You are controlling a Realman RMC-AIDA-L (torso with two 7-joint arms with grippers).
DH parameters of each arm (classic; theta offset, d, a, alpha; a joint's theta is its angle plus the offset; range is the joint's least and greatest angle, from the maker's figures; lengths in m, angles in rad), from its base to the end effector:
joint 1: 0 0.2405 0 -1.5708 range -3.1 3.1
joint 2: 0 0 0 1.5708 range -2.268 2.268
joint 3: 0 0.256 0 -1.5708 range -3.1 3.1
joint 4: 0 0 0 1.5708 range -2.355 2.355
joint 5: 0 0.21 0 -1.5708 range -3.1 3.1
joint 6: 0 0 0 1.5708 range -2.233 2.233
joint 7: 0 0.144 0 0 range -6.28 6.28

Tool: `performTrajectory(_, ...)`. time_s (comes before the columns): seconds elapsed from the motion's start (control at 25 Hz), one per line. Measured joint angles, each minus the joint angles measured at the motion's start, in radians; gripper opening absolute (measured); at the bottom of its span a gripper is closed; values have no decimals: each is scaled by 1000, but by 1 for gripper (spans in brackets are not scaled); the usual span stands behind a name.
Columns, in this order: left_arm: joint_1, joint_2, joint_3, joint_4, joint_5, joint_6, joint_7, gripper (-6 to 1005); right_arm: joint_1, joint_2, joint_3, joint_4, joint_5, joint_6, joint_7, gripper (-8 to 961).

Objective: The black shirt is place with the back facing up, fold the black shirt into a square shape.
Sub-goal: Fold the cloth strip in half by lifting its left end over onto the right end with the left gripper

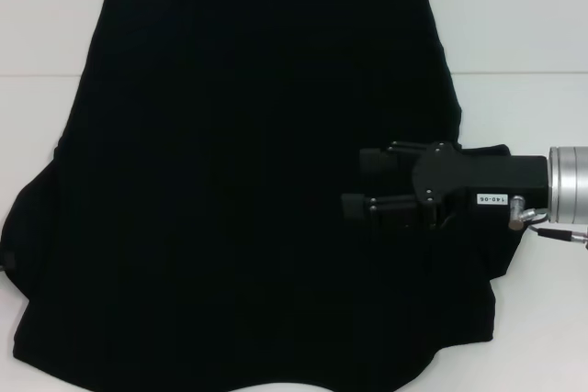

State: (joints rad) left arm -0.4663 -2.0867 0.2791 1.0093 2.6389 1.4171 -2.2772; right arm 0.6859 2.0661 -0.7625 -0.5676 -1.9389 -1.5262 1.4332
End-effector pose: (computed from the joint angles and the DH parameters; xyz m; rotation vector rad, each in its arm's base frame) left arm -0.3779 0.3041 0.0935 -1.8235 -1.7159 -0.2480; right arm 0.2095 0.3617 -0.0165 -2.8257 0.5658 0.7743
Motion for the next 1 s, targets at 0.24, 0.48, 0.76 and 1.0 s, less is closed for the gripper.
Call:
performTrajectory(0.24, 7, 1, -57, 4, -7, -1, 16, -2, -3, 4, 12, 0, 0, 0, -1, 895)
performTrajectory(0.48, 29, 3, -116, 19, -7, 9, 40, -2, -4, 6, 24, 0, 0, 6, -4, 895)
performTrajectory(0.76, 48, 5, -173, 31, -7, 26, 67, -1, 4, 10, 25, 0, 0, 21, -5, 894)
performTrajectory(1.0, 57, 9, -215, 37, -7, 28, 77, -1, 12, 15, 25, 0, 3, 31, -5, 895)
